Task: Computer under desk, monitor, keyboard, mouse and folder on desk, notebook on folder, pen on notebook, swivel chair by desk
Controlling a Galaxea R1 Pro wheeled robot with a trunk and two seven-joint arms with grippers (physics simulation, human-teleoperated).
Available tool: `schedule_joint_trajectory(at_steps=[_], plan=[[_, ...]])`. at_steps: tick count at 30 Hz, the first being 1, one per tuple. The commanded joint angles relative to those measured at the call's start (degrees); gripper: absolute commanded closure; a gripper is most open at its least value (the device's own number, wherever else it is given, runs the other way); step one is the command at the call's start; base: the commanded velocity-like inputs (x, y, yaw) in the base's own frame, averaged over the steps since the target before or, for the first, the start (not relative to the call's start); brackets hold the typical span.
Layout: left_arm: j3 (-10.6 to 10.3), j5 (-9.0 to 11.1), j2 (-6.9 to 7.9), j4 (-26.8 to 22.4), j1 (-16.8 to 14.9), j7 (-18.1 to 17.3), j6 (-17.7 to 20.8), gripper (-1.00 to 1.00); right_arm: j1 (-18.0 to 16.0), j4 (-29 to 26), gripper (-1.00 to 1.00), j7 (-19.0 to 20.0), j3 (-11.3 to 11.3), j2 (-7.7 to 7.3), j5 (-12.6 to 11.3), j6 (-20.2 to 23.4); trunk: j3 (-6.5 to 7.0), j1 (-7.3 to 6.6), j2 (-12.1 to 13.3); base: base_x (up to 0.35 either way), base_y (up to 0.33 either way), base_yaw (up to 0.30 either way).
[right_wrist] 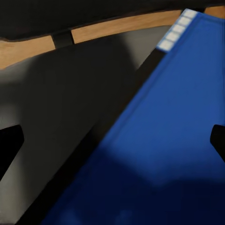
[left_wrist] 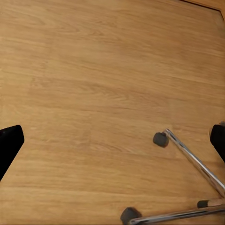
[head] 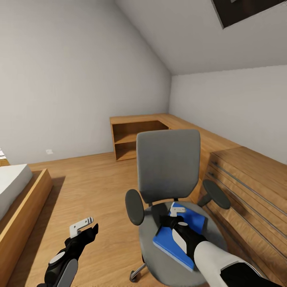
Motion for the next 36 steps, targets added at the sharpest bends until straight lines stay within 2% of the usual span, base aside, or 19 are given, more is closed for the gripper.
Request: schedule_joint_trajectory(at_steps=[1, 27, 36], plan=[[-0.1, 0.6, 0.07, -0.1, 0.0, 0.6, 0.1, -1.00, 0.0, 0.5, -1.00, -0.3, 0.0, -0.02, -0.9, 0.0, -0.07, -0.01, 0.0, -0.055, 0.000, 0.000], [-0.1, 0.6, 0.07, -0.1, 0.0, 0.6, 0.1, -1.00, 0.0, 0.5, -1.00, -0.3, 0.0, -0.06, -0.8, 0.0, -0.07, -0.01, 0.0, -0.233, 0.000, 0.000], [-0.1, 0.6, 0.07, 0.0, 0.0, 0.6, 0.2, -1.00, 0.0, 0.5, -1.00, -0.3, 0.0, -0.08, -0.8, 0.0, -0.07, -0.01, 0.0, -0.054, 0.000, 0.000]])
